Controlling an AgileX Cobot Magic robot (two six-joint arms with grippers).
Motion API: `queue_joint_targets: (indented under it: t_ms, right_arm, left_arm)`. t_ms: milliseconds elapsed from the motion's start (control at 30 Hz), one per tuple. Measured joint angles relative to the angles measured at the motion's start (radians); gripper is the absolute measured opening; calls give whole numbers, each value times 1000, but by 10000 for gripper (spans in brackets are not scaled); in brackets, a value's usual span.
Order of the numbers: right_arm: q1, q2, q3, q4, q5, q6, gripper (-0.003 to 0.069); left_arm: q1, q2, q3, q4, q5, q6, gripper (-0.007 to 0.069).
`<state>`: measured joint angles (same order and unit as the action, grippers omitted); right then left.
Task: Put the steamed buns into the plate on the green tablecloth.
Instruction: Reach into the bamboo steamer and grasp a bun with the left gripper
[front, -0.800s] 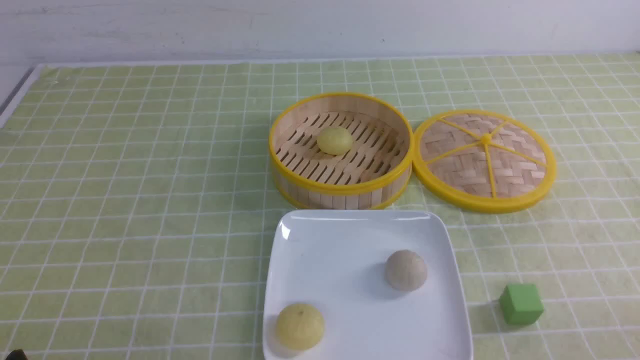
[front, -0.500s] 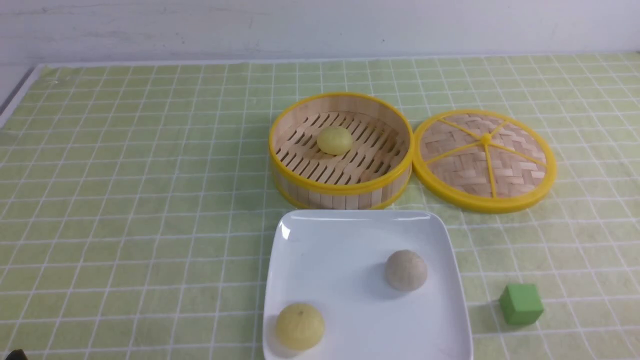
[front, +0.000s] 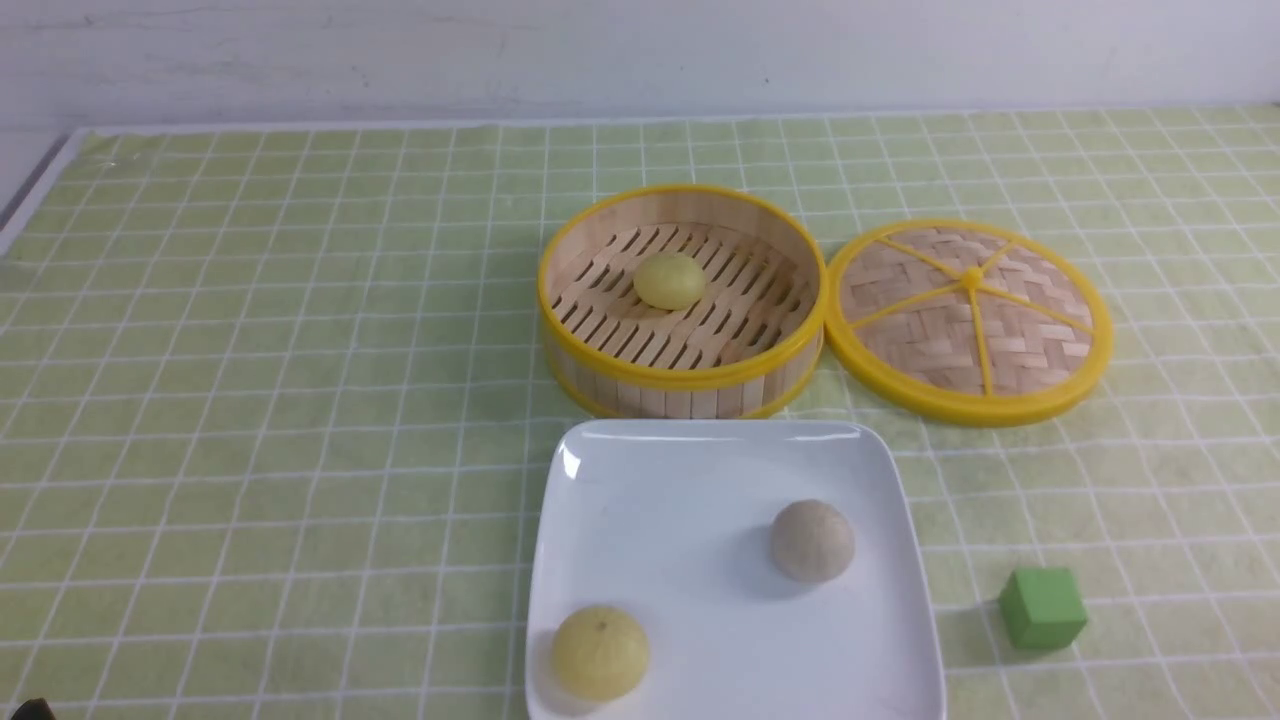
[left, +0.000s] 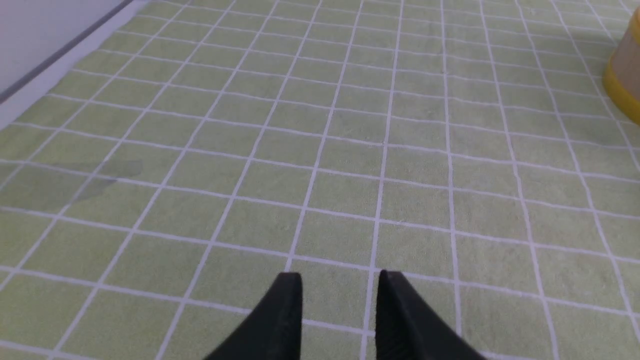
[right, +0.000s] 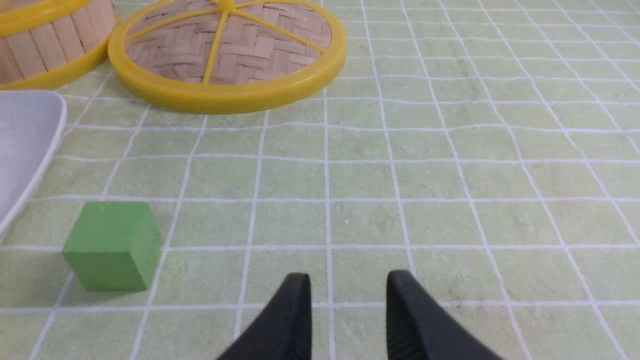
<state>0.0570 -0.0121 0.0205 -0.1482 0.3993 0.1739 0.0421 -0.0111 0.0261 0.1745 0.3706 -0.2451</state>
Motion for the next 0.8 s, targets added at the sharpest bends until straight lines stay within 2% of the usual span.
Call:
queue_joint_targets:
  t_ms: [400,467,600,633,667,800]
  right_arm:
    - [0,0,0,0,0,0,240]
    - [0,0,0,0,0,0,240]
    - [0,0,0,0,0,0,240]
    - [0,0,0,0,0,0,240]
    - [0,0,0,0,0,0,240]
    - [0,0,0,0,0,0,240]
  left_arm:
    - [0,0,0,-8,0,-7,240]
    - [0,0,0,-93,-11,-73,240]
    - [0,0,2,-418,-35,-335,240]
    - [0,0,2,-433,-35,-347,240]
    - [0,0,2,-534,-42,-443,240]
    - [1,0,2,-635,-63,-548,240]
